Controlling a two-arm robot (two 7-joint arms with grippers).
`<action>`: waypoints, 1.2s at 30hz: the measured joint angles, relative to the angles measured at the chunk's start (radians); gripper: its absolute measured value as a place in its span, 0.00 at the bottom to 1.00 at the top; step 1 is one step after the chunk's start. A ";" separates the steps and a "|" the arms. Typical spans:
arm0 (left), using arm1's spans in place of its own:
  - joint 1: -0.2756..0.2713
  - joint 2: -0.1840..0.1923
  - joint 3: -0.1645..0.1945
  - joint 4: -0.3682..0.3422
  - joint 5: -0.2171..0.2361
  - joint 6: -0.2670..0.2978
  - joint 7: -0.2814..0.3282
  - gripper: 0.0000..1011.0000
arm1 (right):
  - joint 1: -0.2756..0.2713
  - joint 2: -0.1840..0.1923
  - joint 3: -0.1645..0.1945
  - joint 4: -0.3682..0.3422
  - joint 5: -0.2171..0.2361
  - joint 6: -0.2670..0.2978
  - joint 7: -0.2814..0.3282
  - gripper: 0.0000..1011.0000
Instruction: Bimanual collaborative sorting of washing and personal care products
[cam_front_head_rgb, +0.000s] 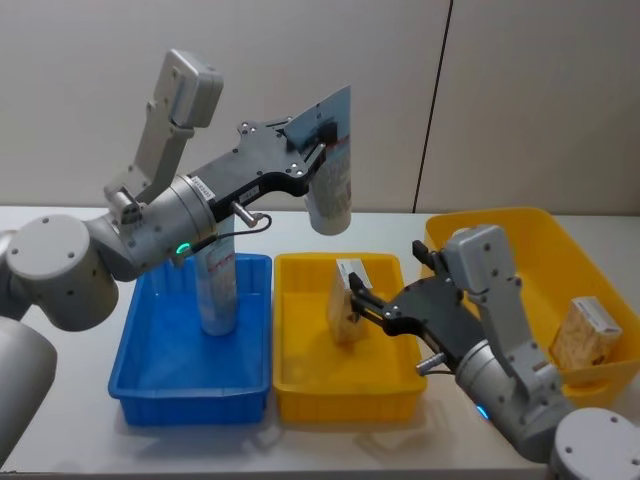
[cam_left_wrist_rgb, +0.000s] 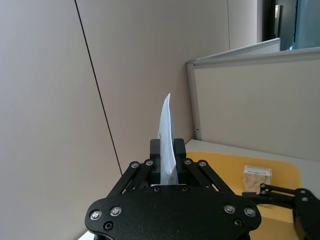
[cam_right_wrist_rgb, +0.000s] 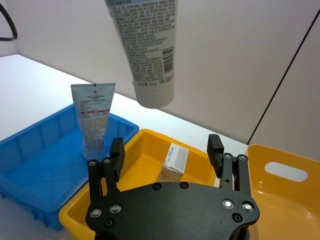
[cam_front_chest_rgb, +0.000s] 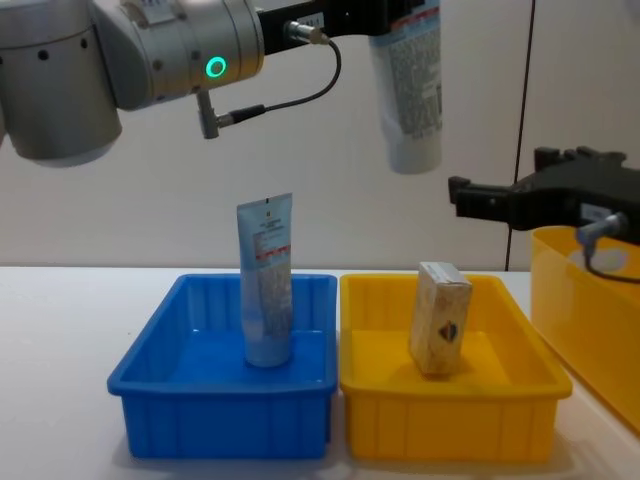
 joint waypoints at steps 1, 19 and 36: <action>0.001 0.001 0.000 -0.002 -0.001 0.001 0.000 0.14 | 0.003 -0.003 -0.002 0.004 -0.002 0.000 -0.002 0.99; 0.040 0.009 0.008 -0.046 -0.015 0.025 0.025 0.14 | 0.076 -0.066 -0.032 0.091 -0.038 0.014 -0.016 0.99; 0.068 0.000 0.017 -0.054 -0.027 0.035 0.032 0.14 | 0.120 -0.088 -0.034 0.133 -0.065 0.026 -0.012 0.99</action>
